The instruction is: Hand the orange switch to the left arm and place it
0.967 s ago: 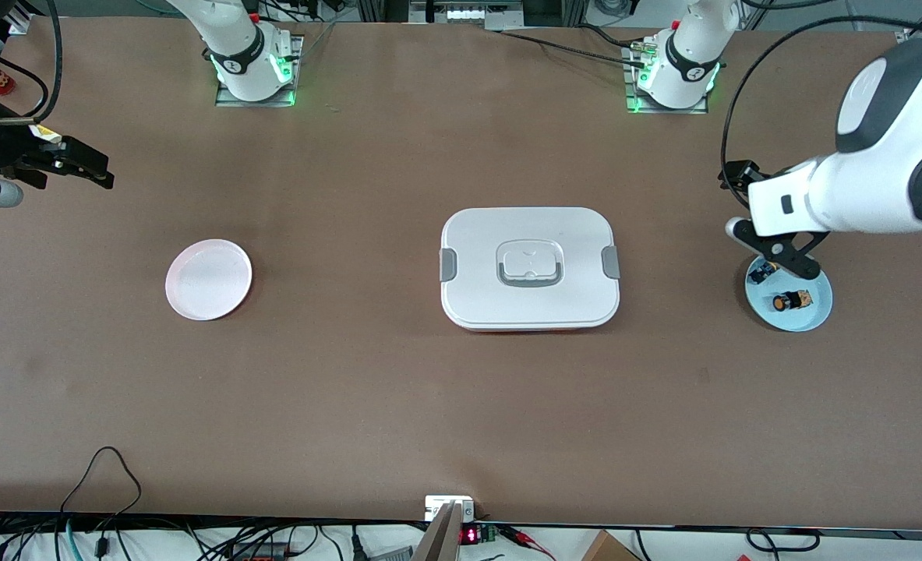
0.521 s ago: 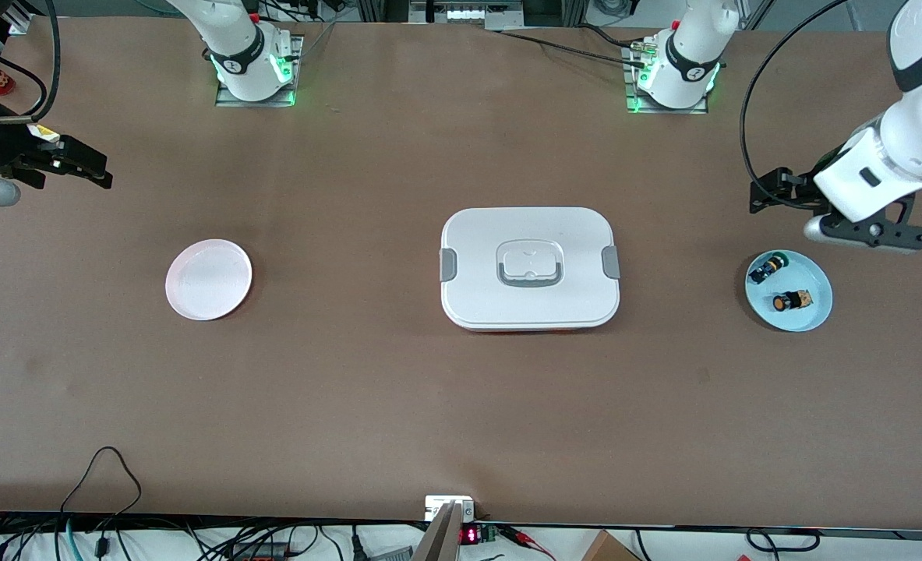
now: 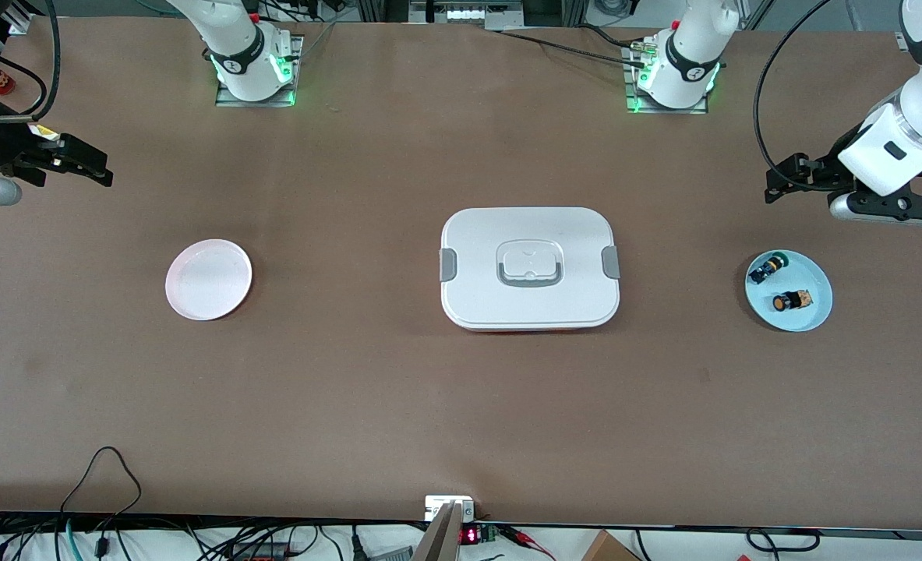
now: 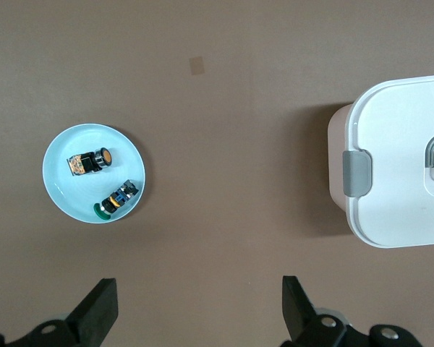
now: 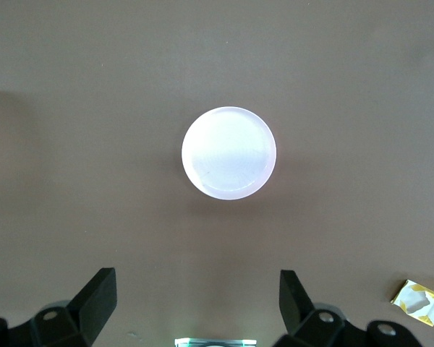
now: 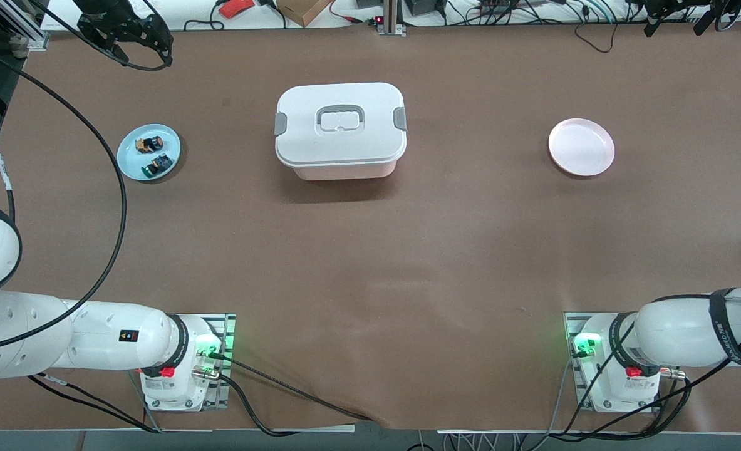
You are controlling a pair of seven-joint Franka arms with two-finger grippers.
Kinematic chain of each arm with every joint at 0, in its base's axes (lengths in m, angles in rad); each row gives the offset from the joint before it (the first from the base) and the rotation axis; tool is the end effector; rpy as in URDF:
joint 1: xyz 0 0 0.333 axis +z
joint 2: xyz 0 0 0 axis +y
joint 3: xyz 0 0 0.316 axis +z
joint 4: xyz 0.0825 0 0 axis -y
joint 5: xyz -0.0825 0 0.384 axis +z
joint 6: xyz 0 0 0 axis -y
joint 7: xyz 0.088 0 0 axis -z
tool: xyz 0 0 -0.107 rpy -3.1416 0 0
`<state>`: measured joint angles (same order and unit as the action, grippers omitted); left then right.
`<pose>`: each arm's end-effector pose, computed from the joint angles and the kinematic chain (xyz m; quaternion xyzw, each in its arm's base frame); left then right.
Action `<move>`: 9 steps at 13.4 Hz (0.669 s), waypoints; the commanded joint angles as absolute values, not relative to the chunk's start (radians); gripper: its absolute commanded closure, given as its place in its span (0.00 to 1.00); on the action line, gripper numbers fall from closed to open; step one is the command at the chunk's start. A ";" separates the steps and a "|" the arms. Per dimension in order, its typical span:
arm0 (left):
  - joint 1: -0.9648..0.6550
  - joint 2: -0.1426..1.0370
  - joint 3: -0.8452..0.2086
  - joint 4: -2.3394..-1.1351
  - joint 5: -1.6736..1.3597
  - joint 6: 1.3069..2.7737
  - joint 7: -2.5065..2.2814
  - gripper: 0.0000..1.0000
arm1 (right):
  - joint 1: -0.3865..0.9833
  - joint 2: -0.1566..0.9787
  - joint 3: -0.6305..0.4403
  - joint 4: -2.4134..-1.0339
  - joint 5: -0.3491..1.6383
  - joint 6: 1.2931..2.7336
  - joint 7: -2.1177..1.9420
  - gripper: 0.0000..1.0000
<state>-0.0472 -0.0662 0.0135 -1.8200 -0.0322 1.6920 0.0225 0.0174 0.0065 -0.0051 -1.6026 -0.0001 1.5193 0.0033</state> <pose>0.5348 -0.0209 0.5528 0.9991 -0.0257 -0.0310 0.0162 0.5494 0.0068 0.6017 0.9990 0.0045 -0.0449 0.0004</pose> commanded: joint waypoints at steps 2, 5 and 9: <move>-0.048 -0.075 0.009 -1.819 -0.041 1.704 0.009 0.00 | 0.023 0.008 -0.005 -1.578 0.000 1.494 -0.011 0.00; -0.048 -0.077 0.006 -1.818 -0.041 1.688 0.006 0.00 | 0.020 0.006 -0.006 -1.578 0.003 1.494 -0.012 0.00; -0.052 -0.075 0.006 -1.813 -0.041 1.677 0.006 0.00 | 0.020 0.008 -0.006 -1.578 0.003 1.493 -0.011 0.00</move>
